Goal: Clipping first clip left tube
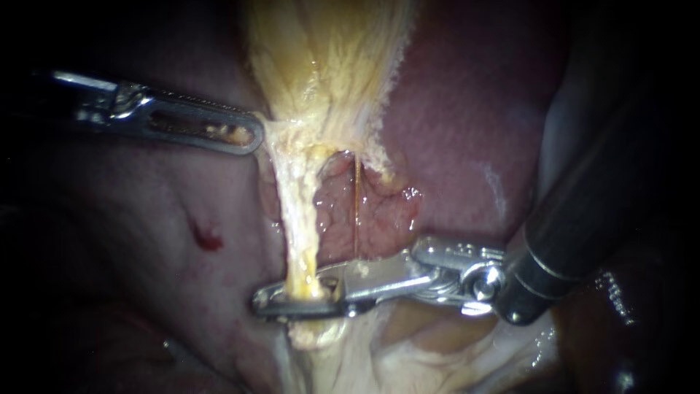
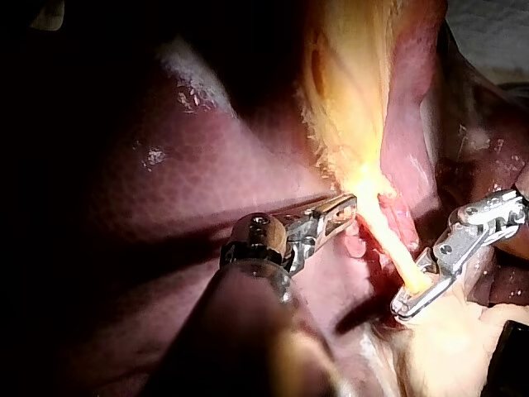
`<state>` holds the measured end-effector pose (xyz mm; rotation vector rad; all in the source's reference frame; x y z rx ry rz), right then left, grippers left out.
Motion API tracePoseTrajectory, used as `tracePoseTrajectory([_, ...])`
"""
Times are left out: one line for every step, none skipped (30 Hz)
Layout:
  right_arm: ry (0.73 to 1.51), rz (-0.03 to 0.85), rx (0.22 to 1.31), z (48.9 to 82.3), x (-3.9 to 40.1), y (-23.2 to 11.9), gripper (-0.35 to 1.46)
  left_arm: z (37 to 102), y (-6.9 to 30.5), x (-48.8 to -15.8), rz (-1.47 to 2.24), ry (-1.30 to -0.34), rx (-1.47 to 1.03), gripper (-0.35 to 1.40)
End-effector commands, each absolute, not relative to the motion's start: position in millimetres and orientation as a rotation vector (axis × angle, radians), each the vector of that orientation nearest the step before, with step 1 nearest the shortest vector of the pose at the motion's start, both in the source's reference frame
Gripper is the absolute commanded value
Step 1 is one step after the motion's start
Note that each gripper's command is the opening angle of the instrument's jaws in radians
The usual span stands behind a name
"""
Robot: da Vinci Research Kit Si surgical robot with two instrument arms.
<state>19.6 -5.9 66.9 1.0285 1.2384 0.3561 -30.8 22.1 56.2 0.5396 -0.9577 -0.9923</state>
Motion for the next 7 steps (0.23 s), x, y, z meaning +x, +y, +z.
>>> tracePoseTrajectory([1.239, 0.356, 1.028, 66.9, 19.6, -5.9, -0.35, 56.2, 22.1, -30.8, -0.992, -0.958, 0.54, -0.35])
tracePoseTrajectory([1.239, 0.356, 1.028, 66.9, 19.6, -5.9, -0.35, 56.2, 22.1, -30.8, -0.992, -0.958, 0.54, -0.35])
tracePoseTrajectory([1.239, 0.356, 1.028, 67.0, 19.6, -5.8, -0.35, 56.2, 22.1, -30.8, -0.992, -0.958, 0.54, -0.35])
tracePoseTrajectory([1.239, 0.356, 1.028, 67.0, 19.6, -5.8, -0.35, 56.2, 22.1, -30.8, -0.992, -0.958, 0.54, -0.35])
tracePoseTrajectory([1.239, 0.356, 1.028, 67.0, 19.5, -5.8, -0.35, 56.2, 22.1, -30.8, -0.992, -0.958, 0.54, -0.35])
tracePoseTrajectory([1.239, 0.356, 1.028, 67.1, 19.5, -5.8, -0.35, 56.2, 22.1, -30.8, -0.992, -0.958, 0.54, -0.35])
tracePoseTrajectory([1.239, 0.355, 1.029, 67.1, 19.5, -5.8, -0.35, 56.2, 22.1, -30.8, -0.992, -0.958, 0.54, -0.35])
